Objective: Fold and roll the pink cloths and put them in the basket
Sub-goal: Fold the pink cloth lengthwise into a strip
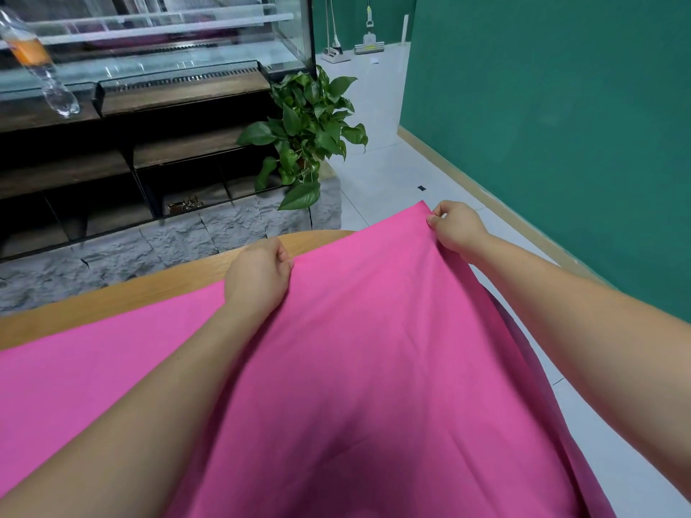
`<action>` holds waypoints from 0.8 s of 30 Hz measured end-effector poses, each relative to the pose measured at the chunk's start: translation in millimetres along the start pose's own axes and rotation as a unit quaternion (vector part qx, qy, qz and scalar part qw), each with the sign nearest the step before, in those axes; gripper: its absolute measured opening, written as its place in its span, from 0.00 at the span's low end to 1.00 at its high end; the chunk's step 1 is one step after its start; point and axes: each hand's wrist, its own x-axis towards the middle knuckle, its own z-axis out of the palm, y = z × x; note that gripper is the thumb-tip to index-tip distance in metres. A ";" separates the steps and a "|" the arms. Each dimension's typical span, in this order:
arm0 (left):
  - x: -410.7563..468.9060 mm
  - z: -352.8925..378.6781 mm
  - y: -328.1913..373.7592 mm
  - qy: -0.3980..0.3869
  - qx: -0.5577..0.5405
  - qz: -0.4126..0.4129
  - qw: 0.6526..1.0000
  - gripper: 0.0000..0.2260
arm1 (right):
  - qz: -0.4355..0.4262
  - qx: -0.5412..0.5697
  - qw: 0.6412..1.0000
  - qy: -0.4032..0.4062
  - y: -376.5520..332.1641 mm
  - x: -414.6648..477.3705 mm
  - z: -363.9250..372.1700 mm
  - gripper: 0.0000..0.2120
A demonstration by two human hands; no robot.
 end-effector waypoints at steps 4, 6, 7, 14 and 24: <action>-9.4 10.7 -6.1 0.041 -0.008 0.027 0.999 0.07 | -0.001 -0.016 1.000 0.009 8.6 -2.0 8.1 0.09; -8.8 13.3 -7.4 0.047 0.001 0.021 0.999 0.07 | -0.009 -0.006 0.999 0.030 11.0 -3.0 9.4 0.09; -8.2 13.8 -7.7 0.050 0.003 0.017 0.999 0.06 | -0.015 0.001 0.999 0.042 11.5 -3.1 10.1 0.09; -12.0 12.0 -3.9 0.058 0.042 -0.002 0.997 0.04 | 0.027 0.101 0.994 -0.046 18.5 -17.1 -8.6 0.13; -77.9 -5.5 53.0 -0.007 -0.025 0.115 0.993 0.19 | -0.031 0.006 0.988 -0.150 54.8 -126.1 -78.4 0.36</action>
